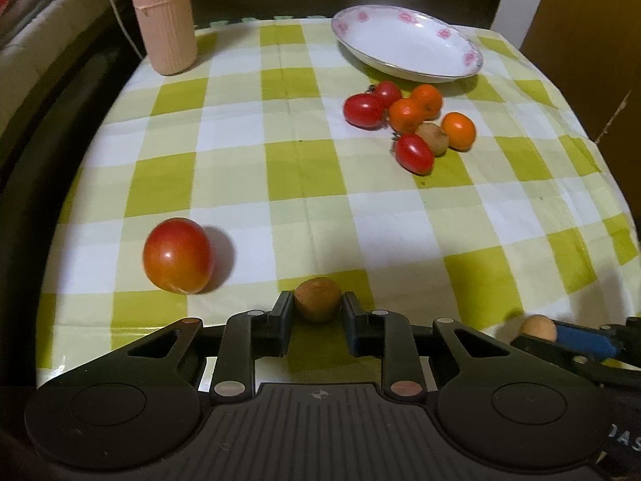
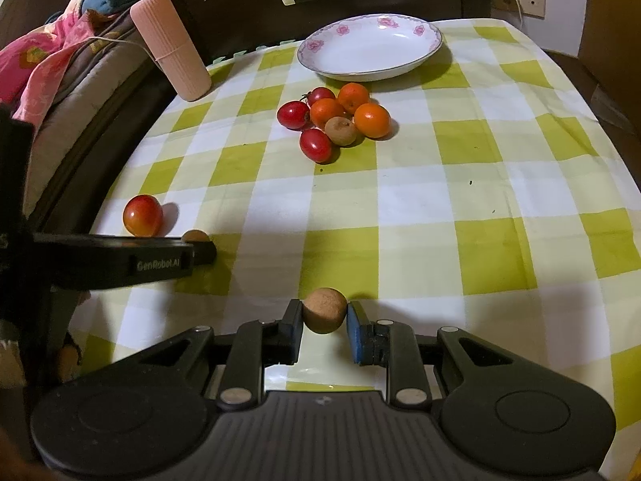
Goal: Organize fruits
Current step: 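Carry both held brown fruits with both grippers over the white flowered plate, then open both grippers to drop the brown fruits into the plate, then grasp the large red tomato with the left gripper while the right gripper moves toward the fruit cluster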
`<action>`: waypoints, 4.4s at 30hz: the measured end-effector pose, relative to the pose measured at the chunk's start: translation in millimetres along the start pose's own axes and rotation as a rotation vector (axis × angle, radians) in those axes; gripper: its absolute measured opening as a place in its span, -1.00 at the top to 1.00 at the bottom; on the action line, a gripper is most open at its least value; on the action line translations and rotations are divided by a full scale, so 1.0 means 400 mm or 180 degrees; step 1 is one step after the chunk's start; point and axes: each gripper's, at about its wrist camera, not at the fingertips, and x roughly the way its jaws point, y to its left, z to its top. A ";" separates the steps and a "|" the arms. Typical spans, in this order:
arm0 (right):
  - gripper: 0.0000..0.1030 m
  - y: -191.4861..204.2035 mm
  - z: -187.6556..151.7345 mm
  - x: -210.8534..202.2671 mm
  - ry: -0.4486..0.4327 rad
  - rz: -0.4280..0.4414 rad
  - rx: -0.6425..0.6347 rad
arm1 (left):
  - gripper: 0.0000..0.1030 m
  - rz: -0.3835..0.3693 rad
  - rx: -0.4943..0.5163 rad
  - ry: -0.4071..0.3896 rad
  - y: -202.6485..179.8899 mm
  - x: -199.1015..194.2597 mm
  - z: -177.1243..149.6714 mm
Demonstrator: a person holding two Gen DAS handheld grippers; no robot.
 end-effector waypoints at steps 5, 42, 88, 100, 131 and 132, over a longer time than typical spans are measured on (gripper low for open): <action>0.55 -0.003 0.003 0.005 0.0012 -0.0012 0.0011 | 0.36 -0.0115 0.0043 -0.0032 -0.015 -0.011 0.003; 0.55 -0.058 0.262 0.034 -0.0431 -0.0166 0.0063 | 0.35 -0.0470 0.0108 -0.0460 -0.087 -0.015 0.222; 0.52 -0.192 0.580 0.293 -0.0494 -0.0070 0.0005 | 0.35 -0.0399 0.0003 -0.0403 -0.077 0.218 0.498; 0.48 -0.200 0.587 0.284 -0.0528 -0.0084 0.0074 | 0.12 -0.0392 -0.0049 -0.0446 -0.075 0.204 0.499; 0.42 -0.070 0.460 0.059 -0.0716 0.0107 -0.0150 | -0.16 -0.0302 -0.0015 -0.0661 -0.013 -0.021 0.346; 0.42 -0.066 0.452 0.057 -0.0711 0.0119 -0.0160 | -0.16 -0.0288 -0.0027 -0.0658 -0.006 -0.026 0.337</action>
